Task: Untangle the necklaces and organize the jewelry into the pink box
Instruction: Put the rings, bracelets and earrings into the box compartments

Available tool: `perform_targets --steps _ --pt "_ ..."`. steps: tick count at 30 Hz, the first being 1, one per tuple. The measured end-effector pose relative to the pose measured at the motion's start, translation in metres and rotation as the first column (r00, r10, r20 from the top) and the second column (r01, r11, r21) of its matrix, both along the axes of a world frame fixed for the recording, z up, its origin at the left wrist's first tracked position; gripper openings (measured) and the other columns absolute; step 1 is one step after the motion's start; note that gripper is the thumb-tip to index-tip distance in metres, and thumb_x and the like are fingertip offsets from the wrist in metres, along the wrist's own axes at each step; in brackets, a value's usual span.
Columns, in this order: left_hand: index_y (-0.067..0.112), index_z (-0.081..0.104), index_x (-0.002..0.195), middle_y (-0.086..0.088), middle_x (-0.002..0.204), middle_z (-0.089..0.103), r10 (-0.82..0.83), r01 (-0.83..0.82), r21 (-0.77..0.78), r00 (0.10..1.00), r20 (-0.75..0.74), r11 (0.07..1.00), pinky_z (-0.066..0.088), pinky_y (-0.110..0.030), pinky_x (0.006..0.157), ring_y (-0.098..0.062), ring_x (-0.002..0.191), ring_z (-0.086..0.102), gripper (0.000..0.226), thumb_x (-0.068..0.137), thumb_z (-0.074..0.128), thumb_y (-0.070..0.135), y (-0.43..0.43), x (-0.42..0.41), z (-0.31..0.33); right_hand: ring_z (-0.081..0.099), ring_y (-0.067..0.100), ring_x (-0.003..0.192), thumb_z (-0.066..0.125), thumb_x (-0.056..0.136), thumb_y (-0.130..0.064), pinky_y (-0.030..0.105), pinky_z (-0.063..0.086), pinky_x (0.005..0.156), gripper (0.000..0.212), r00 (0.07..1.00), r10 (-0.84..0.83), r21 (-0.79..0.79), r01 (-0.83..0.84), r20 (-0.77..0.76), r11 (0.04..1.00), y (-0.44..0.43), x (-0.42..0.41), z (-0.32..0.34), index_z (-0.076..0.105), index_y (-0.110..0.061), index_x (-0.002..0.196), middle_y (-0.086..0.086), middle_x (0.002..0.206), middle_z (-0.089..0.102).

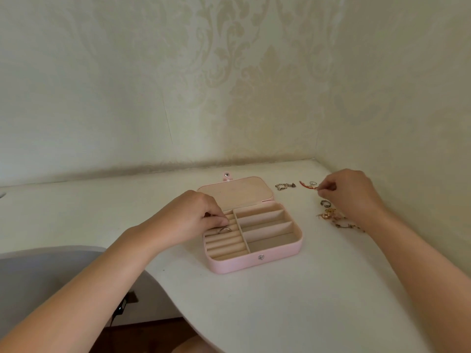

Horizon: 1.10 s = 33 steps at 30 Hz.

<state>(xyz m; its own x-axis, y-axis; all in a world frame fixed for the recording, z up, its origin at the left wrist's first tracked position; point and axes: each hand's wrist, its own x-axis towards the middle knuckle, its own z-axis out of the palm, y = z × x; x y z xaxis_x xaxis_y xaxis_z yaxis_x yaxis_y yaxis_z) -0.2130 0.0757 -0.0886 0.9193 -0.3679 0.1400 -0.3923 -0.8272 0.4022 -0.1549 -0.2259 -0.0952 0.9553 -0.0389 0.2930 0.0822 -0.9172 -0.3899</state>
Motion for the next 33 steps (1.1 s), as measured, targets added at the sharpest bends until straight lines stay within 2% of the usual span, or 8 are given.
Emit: perform_targets --steps 5,9,14,17,22,27,31,33 --pt "0.021 0.076 0.086 0.012 0.092 0.068 -0.015 0.013 -0.051 0.999 -0.041 0.999 0.048 -0.036 0.084 -0.004 0.087 0.061 0.019 0.090 0.061 0.031 0.008 -0.001 -0.009 0.064 0.022 0.096 0.075 0.078 -0.021 0.028 0.047 0.080 0.029 0.970 -0.108 -0.021 0.106 -0.217 0.994 -0.004 0.005 -0.008 0.071 -0.014 0.106 0.007 0.102 0.071" --pt "0.022 0.076 0.089 0.014 0.095 0.066 -0.022 0.016 -0.080 0.997 -0.068 0.997 0.047 -0.031 0.085 -0.001 0.087 0.060 0.021 0.091 0.059 0.033 0.009 -0.004 -0.009 0.065 0.022 0.093 0.071 0.081 -0.016 0.024 0.044 0.073 0.019 0.968 -0.107 -0.034 0.101 -0.228 0.994 -0.001 0.008 -0.008 0.075 -0.014 0.100 0.007 0.099 0.072" --pt "0.020 0.076 0.089 0.012 0.095 0.066 0.011 -0.026 -0.122 0.993 -0.121 0.992 0.047 -0.032 0.087 -0.006 0.090 0.061 0.023 0.091 0.059 0.035 0.009 -0.005 -0.008 0.062 0.023 0.070 0.064 0.080 -0.012 0.022 0.034 0.046 0.014 0.987 -0.084 -0.154 0.062 -0.140 0.986 0.004 0.005 -0.009 0.075 -0.020 0.075 0.006 0.076 0.071" --pt "0.021 0.076 0.093 0.010 0.096 0.068 0.041 -0.074 -0.184 0.983 -0.178 0.980 0.049 -0.021 0.076 -0.005 0.089 0.062 0.022 0.090 0.059 0.035 0.009 -0.005 -0.004 0.050 0.023 0.055 0.060 0.078 -0.009 0.025 0.027 0.042 0.031 0.991 -0.088 -0.146 0.072 -0.104 0.987 0.003 0.005 -0.012 0.052 -0.019 0.049 0.005 0.054 0.057" --pt "0.028 0.071 0.106 0.020 0.098 0.068 0.065 -0.101 -0.293 0.989 -0.129 0.951 0.037 -0.004 0.056 0.014 0.077 0.057 0.020 0.094 0.056 0.026 0.005 -0.013 -0.006 0.063 0.033 0.076 0.059 0.085 -0.012 0.027 0.034 0.052 0.016 0.995 -0.064 -0.048 0.060 -0.074 0.997 -0.001 0.010 -0.014 0.070 -0.001 0.083 0.018 0.084 0.070" --pt "0.032 0.073 0.094 0.015 0.093 0.072 0.117 -0.101 -0.441 0.993 0.010 0.892 0.040 -0.010 0.056 0.000 0.067 0.057 0.014 0.086 0.068 0.022 -0.001 -0.018 0.004 0.063 0.020 0.077 0.063 0.088 -0.016 0.029 0.045 0.068 0.011 0.986 0.148 0.228 -0.163 0.081 0.960 0.013 -0.001 -0.004 0.070 -0.009 0.082 0.003 0.080 0.069" --pt "0.033 0.073 0.089 0.022 0.087 0.071 0.149 -0.058 -0.506 0.979 0.141 0.861 0.039 -0.008 0.056 -0.001 0.063 0.054 0.018 0.080 0.073 0.018 -0.013 -0.025 0.024 0.065 0.007 0.068 0.063 0.088 -0.013 0.011 0.045 0.060 0.013 0.904 0.421 0.369 -0.416 0.071 0.831 0.046 -0.033 0.011 0.069 -0.015 0.076 -0.007 0.071 0.070" --pt "0.034 0.073 0.087 0.025 0.084 0.070 0.118 -0.045 -0.497 0.986 0.117 0.867 0.040 -0.008 0.057 -0.001 0.061 0.055 0.019 0.076 0.076 0.019 -0.019 -0.028 0.032 0.064 0.007 0.067 0.064 0.087 -0.013 0.016 0.047 0.066 0.013 0.843 0.533 0.425 -0.509 0.071 0.749 0.063 -0.049 0.014 0.070 -0.017 0.077 -0.002 0.072 0.071"
